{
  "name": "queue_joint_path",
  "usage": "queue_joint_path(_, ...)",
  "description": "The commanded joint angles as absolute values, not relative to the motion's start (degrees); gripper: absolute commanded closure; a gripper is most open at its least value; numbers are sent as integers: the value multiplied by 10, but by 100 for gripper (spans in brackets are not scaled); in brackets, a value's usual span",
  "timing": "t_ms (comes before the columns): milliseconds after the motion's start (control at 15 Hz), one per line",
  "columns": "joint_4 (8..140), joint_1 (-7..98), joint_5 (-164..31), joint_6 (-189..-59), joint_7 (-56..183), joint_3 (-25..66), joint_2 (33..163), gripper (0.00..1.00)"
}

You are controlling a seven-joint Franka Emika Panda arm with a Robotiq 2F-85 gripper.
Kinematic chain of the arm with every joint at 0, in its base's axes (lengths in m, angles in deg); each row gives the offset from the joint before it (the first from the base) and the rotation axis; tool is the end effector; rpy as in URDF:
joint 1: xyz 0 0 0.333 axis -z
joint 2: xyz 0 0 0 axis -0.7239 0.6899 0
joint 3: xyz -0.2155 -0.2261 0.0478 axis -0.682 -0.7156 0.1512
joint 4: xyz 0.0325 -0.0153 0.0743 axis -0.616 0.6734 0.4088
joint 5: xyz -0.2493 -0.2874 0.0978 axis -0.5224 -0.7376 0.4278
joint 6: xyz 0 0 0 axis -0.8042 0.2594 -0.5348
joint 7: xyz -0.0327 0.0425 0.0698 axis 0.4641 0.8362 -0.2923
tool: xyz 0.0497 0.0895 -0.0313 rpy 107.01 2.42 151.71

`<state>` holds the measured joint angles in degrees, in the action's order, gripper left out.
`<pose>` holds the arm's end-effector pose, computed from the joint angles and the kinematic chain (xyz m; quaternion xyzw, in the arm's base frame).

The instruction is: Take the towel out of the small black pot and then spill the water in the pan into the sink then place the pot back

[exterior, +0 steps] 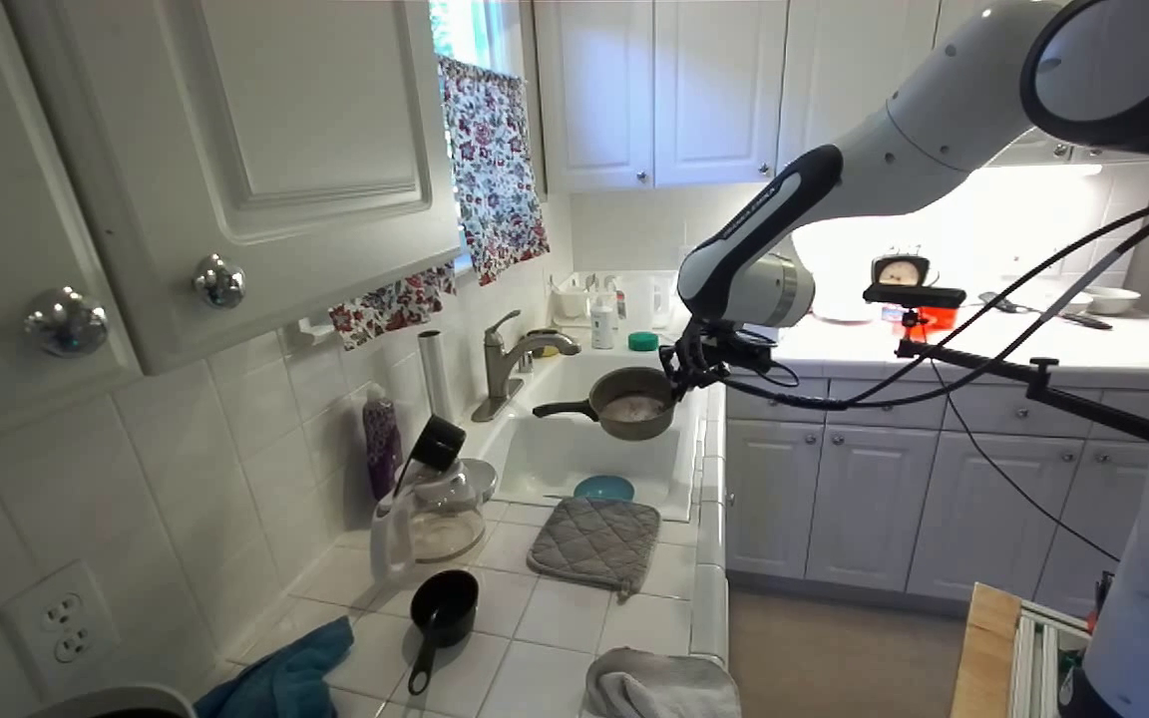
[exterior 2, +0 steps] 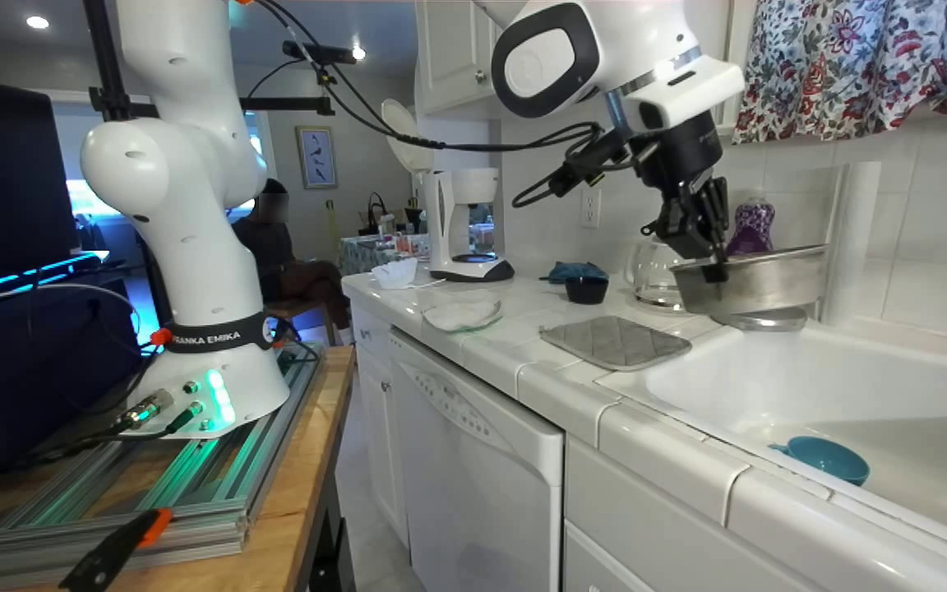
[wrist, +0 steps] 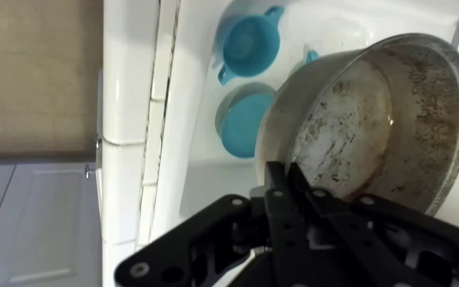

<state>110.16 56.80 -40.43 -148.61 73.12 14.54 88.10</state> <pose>0.5280 -0.2119 0.3574 -0.8679 0.4434 -0.2060 0.0875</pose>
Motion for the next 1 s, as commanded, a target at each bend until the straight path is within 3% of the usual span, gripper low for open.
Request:
queue_joint_path(0,1056,562,-426,-1597,763,139,924,99)
queue_joint_path(467,1026,511,-481,-1836,732,101,990,99)
queue_joint_path(933,1002,530,-505,-2027,654,130,1035,99)
